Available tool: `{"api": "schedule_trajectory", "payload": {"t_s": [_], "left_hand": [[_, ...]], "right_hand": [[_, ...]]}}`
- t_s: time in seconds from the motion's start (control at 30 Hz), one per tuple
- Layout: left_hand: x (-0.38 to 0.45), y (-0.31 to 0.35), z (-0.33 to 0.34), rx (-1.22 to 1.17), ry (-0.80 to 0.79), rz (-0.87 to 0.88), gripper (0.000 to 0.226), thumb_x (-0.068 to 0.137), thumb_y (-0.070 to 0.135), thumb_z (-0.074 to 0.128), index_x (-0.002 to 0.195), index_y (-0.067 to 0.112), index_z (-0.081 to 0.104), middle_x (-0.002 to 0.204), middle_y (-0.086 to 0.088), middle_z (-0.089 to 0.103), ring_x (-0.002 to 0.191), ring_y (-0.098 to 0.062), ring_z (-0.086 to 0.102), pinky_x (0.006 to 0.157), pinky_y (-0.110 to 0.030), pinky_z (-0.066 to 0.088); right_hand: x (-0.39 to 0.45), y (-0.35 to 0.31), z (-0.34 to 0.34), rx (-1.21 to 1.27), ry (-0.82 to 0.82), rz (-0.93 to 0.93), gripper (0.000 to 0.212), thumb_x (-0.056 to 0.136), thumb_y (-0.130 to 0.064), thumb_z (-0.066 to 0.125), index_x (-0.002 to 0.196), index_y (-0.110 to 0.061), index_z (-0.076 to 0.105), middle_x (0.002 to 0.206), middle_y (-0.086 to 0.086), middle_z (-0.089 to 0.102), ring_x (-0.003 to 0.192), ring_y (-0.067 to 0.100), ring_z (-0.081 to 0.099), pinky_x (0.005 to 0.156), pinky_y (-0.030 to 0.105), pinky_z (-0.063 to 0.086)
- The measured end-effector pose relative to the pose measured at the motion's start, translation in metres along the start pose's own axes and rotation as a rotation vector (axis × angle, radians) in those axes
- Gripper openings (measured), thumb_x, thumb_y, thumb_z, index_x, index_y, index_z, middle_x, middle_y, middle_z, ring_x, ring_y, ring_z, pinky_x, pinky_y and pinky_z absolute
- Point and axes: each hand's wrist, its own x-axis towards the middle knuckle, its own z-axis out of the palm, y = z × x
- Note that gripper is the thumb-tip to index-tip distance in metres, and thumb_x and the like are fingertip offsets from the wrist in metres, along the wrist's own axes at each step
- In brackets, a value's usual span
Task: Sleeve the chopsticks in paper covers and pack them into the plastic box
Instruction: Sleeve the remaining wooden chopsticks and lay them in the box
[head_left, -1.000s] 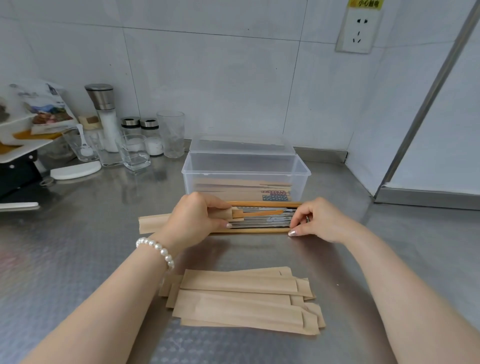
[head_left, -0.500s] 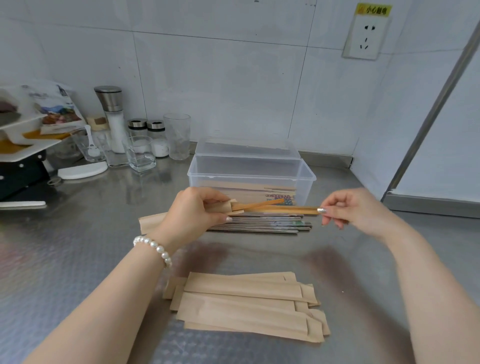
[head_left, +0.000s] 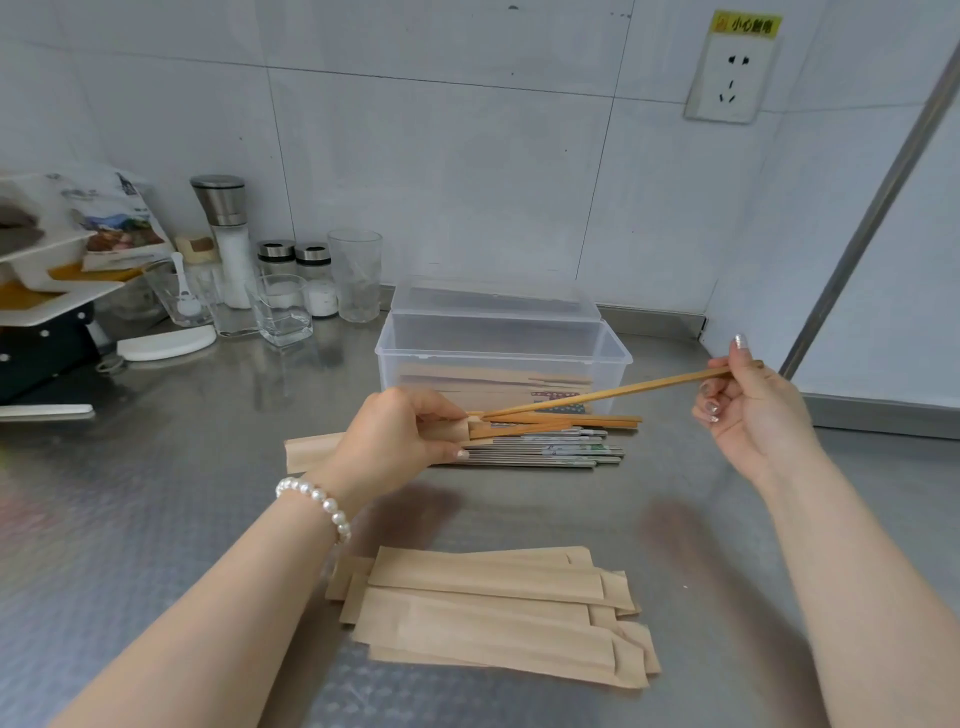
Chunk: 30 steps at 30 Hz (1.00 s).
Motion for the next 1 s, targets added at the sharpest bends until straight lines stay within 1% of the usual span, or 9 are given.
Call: {"api": "schedule_trajectory", "payload": {"t_s": [0.17,0.33,0.43,0.53,0.6,0.67,0.77,0.87,1.0], "left_hand": [[0.0,0.0,0.001,0.023,-0.008,0.012,0.037,0.064,0.02,0.082,0.098,0.019,0.07,0.084,0.011,0.064,0.087,-0.011,0.06,0.082,-0.02,0.044],[0.0,0.001,0.004,0.035,-0.02,0.019,0.037,0.062,0.023,0.082,0.098,0.021,0.07,0.085,0.011,0.065,0.087,-0.011,0.059,0.082,-0.022,0.044],[-0.001,0.002,0.004,0.043,-0.013,0.024,0.037,0.063,0.024,0.082,0.098,0.022,0.07,0.084,0.012,0.061,0.082,-0.009,0.054,0.078,-0.02,0.04],[-0.002,0.004,0.004,0.031,-0.017,0.03,0.037,0.064,0.024,0.081,0.099,0.021,0.07,0.084,0.012,0.06,0.082,-0.009,0.054,0.078,-0.019,0.04],[-0.002,0.005,0.005,0.004,-0.027,0.039,0.037,0.064,0.022,0.081,0.1,0.019,0.07,0.088,0.01,0.065,0.086,-0.01,0.058,0.08,-0.018,0.041],[-0.003,0.006,0.007,-0.012,-0.033,0.045,0.037,0.065,0.02,0.081,0.1,0.018,0.071,0.092,0.007,0.068,0.089,-0.011,0.061,0.084,-0.019,0.043],[-0.003,0.008,0.007,-0.024,-0.02,0.042,0.034,0.065,0.019,0.081,0.098,0.017,0.071,0.087,0.007,0.067,0.089,-0.013,0.062,0.086,-0.025,0.046],[-0.003,0.008,0.005,-0.027,0.004,0.031,0.032,0.066,0.016,0.08,0.096,0.016,0.072,0.082,0.008,0.064,0.088,-0.014,0.062,0.086,-0.026,0.047],[-0.004,0.007,0.006,-0.042,-0.001,0.031,0.032,0.066,0.016,0.08,0.097,0.017,0.072,0.084,0.008,0.066,0.088,-0.012,0.062,0.085,-0.023,0.046]], "right_hand": [[0.003,0.002,-0.002,-0.009,0.036,-0.013,0.032,0.092,-0.034,0.05,0.072,-0.009,0.05,0.04,0.002,0.05,0.036,0.01,0.04,0.04,0.015,0.031],[0.002,0.005,0.001,-0.037,0.013,-0.017,0.033,0.079,-0.04,0.057,0.071,-0.009,0.05,0.041,0.002,0.049,0.036,0.009,0.041,0.039,0.016,0.031],[0.001,0.007,0.003,-0.059,0.009,-0.025,0.033,0.088,-0.035,0.053,0.071,-0.008,0.05,0.041,0.002,0.048,0.036,0.009,0.041,0.039,0.015,0.03],[-0.001,0.008,0.006,-0.083,-0.011,-0.009,0.032,0.09,-0.033,0.052,0.071,-0.007,0.051,0.041,0.002,0.05,0.036,0.009,0.043,0.038,0.016,0.031],[-0.004,0.012,0.012,-0.105,-0.039,0.027,0.033,0.093,-0.031,0.048,0.072,-0.007,0.052,0.041,0.002,0.052,0.037,0.01,0.046,0.037,0.016,0.033],[-0.007,0.018,0.019,-0.124,-0.08,0.082,0.038,0.096,-0.034,0.043,0.073,-0.006,0.054,0.043,0.004,0.054,0.038,0.011,0.047,0.038,0.016,0.035],[-0.011,0.029,0.029,-0.178,-0.152,0.17,0.045,0.098,-0.037,0.035,0.075,-0.005,0.058,0.047,0.005,0.056,0.042,0.013,0.049,0.041,0.019,0.036],[-0.013,0.037,0.035,-0.222,-0.231,0.238,0.044,0.099,-0.032,0.033,0.079,-0.004,0.061,0.05,0.005,0.058,0.044,0.013,0.048,0.041,0.019,0.036],[-0.014,0.038,0.036,-0.247,-0.299,0.278,0.039,0.098,-0.026,0.033,0.082,-0.003,0.061,0.052,0.006,0.059,0.047,0.014,0.046,0.042,0.02,0.036]]}}
